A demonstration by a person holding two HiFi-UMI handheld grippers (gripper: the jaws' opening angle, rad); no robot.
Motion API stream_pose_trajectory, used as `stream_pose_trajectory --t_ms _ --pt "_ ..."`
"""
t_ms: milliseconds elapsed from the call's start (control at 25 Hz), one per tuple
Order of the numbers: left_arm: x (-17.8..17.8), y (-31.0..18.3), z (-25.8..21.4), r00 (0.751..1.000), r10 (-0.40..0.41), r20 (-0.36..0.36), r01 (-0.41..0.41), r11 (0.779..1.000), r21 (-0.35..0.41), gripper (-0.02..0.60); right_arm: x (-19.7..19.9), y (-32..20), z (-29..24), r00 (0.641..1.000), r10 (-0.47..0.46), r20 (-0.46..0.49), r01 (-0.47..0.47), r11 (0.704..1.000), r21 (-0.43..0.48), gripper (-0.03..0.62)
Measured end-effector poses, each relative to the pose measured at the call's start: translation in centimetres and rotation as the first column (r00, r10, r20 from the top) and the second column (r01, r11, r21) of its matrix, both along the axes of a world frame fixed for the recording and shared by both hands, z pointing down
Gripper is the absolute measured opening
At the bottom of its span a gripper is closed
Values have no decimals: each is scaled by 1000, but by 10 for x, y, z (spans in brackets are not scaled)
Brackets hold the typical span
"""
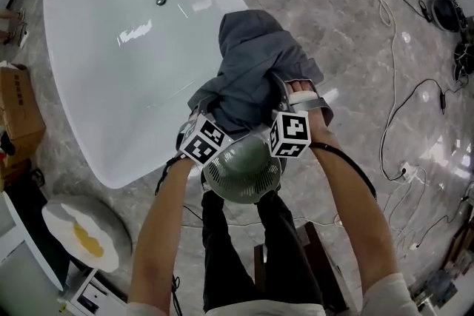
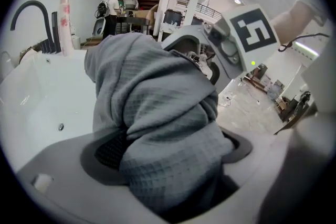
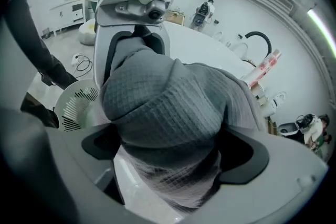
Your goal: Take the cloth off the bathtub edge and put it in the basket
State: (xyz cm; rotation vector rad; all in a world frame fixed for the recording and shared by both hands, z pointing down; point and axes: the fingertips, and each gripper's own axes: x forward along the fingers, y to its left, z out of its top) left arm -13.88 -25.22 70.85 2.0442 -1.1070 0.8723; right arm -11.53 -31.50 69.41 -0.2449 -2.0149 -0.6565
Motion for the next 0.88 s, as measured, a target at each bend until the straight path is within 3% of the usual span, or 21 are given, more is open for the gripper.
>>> stream_pose_trajectory --t_ms 120,400,600,760,880 --pt "0 6 0 1000 29 9 -29 999 17 476 0 4 0 1000 4 13 -4 1000 21 545" --pt "-9 19 -8 998 58 -7 -58 996 69 389 4 24 -7 998 67 18 -68 996 51 397" --pt "-20 28 -13 996 61 -67 -54 993 105 340 5 39 -14 981 194 31 -195 979 66 279" --pt "-27 37 -21 992 62 -107 -46 988 147 297 11 59 -23 930 361 66 -361 932 -1 128" --pt "-36 45 -33 992 47 -120 -28 987 158 220 8 77 -28 867 488 102 -483 873 -71 115"
